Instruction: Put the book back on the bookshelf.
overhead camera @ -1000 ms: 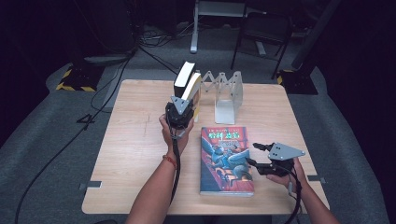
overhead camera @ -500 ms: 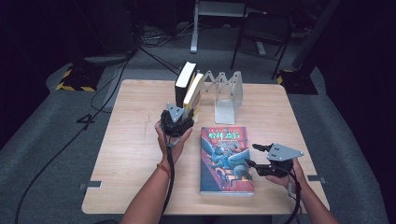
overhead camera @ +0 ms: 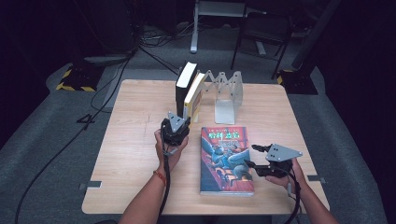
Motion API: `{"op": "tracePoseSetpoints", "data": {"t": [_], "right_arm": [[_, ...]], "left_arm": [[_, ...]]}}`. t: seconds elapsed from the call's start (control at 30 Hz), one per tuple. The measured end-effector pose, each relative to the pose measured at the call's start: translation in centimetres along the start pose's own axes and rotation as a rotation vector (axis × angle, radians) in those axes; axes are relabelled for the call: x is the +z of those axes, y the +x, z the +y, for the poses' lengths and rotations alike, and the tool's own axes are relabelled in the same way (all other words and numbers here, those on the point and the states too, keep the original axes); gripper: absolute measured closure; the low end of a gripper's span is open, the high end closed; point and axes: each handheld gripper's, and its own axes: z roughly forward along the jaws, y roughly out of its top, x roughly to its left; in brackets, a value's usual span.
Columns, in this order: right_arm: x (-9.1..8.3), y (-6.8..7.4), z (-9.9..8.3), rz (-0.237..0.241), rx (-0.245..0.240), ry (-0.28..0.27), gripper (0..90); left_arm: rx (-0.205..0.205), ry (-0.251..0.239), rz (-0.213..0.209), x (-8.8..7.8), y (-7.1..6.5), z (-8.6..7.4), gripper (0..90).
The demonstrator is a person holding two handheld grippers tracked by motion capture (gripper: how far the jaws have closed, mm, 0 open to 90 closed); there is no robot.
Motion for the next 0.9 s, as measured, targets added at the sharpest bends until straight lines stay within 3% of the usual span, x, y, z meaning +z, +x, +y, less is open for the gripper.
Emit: {"op": "tracePoseSetpoints", "data": {"t": [0.03,0.17,0.33,0.53,0.7,0.77,0.8,0.9], "right_arm": [[0.1,0.1,0.0,0.006,0.001,0.001,38.5],[0.2,0.1,-0.1,0.008,-0.004,0.011,38.5],[0.2,0.1,-0.1,0.004,-0.003,0.011,38.5],[0.4,0.0,-0.2,0.006,-0.001,0.018,38.5],[0.4,0.0,-0.2,0.004,-0.003,0.022,38.4],[0.3,-0.1,-0.2,0.002,0.003,0.018,38.3],[0.3,-0.1,-0.2,0.005,0.002,0.016,38.3],[0.2,-0.2,-0.2,-0.001,0.0,0.02,38.3]], "left_arm": [[-0.029,-0.006,0.031,0.2,-0.2,0.0,75.1],[-0.082,-0.006,0.065,1.0,-0.6,0.5,75.2],[-0.087,0.001,0.072,1.9,-0.6,1.0,75.1],[-0.125,-0.002,0.094,3.0,-0.5,1.4,74.9],[-0.145,-0.002,0.084,3.2,-0.4,1.5,73.7],[-0.154,0.0,0.05,3.2,-0.1,1.4,69.2],[-0.139,0.007,0.029,2.9,-0.1,1.3,68.7],[-0.108,0.009,0.022,2.5,-0.4,1.2,70.1]]}}
